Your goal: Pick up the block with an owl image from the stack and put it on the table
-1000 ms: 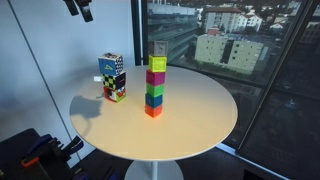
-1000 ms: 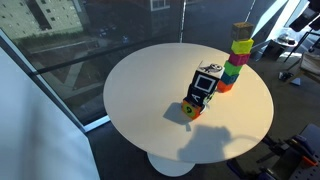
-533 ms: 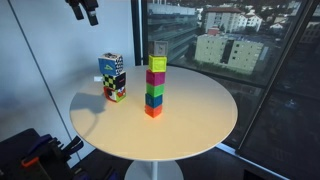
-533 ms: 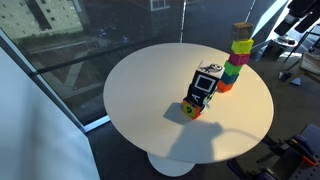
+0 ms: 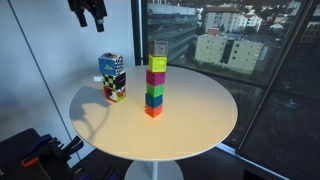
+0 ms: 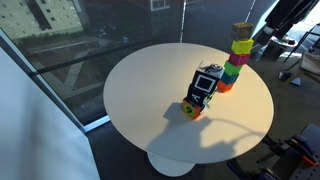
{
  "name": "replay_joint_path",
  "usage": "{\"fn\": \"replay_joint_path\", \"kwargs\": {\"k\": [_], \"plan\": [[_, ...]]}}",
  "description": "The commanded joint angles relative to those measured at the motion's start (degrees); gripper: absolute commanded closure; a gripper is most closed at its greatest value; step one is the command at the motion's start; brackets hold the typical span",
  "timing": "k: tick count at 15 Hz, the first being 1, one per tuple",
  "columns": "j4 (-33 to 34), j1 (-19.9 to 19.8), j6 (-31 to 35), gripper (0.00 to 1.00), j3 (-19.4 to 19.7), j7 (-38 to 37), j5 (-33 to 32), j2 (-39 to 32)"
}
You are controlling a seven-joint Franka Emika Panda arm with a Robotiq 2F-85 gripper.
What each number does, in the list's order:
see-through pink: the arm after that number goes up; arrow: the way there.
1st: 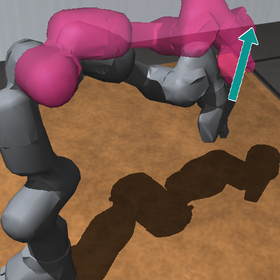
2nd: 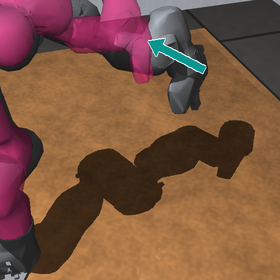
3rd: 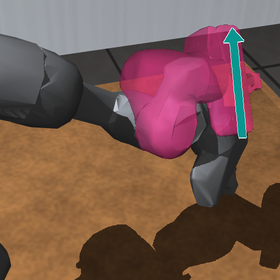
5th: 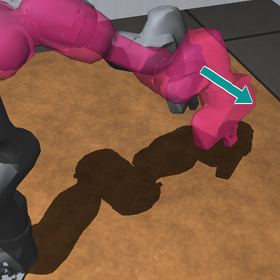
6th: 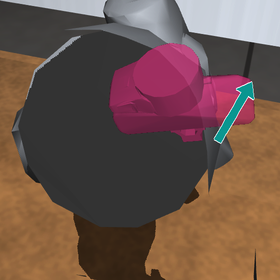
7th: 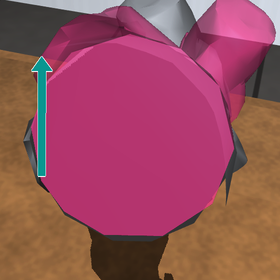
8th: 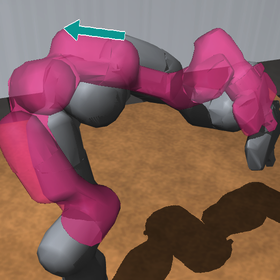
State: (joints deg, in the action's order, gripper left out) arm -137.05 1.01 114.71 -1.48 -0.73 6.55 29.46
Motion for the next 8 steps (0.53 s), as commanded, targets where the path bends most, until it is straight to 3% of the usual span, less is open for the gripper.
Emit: {"fn": "replay_joint_path", "kwargs": {"k": [1, 8], "plan": [[3.70, 1.63, -0.95, 0.00, 1.55, 6.14, -0.05, -3.92], [6.92, 1.39, -0.51, 0.00, 1.30, 10.50, -2.01, -8.50]]}}
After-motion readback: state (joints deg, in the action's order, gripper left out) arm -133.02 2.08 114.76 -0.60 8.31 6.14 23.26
